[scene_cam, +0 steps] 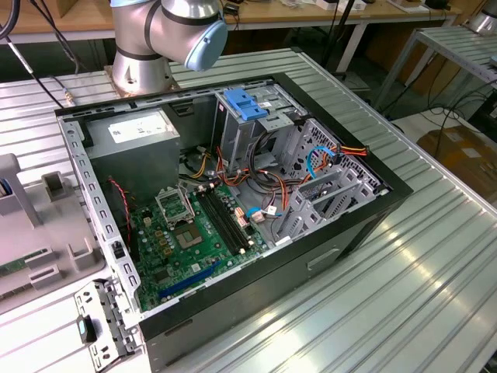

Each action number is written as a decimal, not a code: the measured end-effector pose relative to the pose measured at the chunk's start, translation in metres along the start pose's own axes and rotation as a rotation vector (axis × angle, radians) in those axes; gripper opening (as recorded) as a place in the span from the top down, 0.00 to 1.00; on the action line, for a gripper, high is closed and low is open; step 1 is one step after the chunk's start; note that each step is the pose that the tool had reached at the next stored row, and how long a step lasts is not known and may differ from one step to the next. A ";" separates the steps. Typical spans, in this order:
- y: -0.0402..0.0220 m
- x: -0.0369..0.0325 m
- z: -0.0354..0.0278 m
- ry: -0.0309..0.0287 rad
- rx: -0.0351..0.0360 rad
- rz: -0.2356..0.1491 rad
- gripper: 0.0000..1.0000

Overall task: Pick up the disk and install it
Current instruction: 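Pick up the disk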

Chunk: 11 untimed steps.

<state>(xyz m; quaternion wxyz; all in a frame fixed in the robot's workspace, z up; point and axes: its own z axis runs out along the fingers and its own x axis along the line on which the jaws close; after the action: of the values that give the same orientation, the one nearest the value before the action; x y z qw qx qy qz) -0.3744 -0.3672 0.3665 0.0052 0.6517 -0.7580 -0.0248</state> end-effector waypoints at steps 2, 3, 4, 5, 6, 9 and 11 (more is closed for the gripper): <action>0.0000 0.0000 0.0000 0.0004 -0.0003 -0.010 0.89; 0.0000 0.0000 0.0000 0.0007 -0.0003 -0.015 0.89; 0.0000 0.0000 0.0000 0.0009 -0.0005 -0.020 0.89; 0.0000 0.0000 0.0000 0.0011 -0.0006 -0.024 0.89; 0.0000 0.0000 0.0000 0.0013 -0.0007 -0.029 0.89; 0.0000 0.0000 0.0000 0.0020 -0.0011 -0.045 0.89; 0.0000 0.0000 0.0000 0.0024 -0.0013 -0.056 0.89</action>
<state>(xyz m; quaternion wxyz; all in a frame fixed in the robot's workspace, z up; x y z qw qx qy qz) -0.3744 -0.3672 0.3665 0.0058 0.6726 -0.7396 -0.0246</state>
